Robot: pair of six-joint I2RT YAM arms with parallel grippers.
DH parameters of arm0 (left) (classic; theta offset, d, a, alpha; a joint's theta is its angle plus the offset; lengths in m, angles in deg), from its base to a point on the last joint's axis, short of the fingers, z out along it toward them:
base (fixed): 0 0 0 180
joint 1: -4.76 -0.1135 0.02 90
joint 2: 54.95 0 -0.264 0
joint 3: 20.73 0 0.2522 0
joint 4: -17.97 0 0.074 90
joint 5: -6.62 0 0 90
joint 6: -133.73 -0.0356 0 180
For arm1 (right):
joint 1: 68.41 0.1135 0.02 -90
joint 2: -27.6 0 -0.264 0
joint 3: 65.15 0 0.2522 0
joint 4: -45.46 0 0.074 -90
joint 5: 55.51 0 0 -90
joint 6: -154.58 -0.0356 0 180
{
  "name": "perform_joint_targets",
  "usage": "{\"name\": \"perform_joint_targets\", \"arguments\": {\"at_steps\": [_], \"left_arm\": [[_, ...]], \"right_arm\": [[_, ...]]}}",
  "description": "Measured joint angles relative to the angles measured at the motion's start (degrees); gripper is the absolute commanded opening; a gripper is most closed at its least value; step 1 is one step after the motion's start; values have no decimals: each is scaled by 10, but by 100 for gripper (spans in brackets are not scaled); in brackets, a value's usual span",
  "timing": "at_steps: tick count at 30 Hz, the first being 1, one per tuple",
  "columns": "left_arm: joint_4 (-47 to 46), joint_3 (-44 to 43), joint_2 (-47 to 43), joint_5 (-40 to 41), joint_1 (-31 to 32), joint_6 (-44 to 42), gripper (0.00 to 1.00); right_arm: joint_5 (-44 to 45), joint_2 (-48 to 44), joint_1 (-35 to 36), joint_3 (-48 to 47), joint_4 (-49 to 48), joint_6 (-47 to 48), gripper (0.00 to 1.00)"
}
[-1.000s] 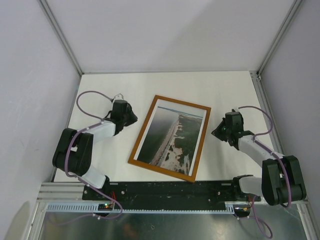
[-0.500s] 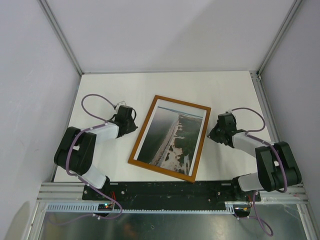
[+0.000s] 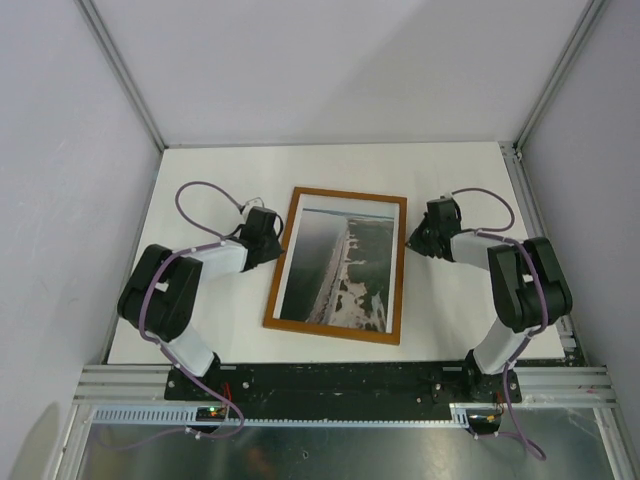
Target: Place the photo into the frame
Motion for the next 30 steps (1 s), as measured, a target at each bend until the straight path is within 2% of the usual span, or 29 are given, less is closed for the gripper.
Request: {"name": "perform_joint_targets", "arguments": {"at_steps": [12,30], "left_arm": [[1,-3,2,0,2,-2,0],[2,-3,2,0,5,-2,0]], "right_arm": [[-21,66,-15,-73,-4,20,0],[-38,92,-23,-95,-22,40,0]]}}
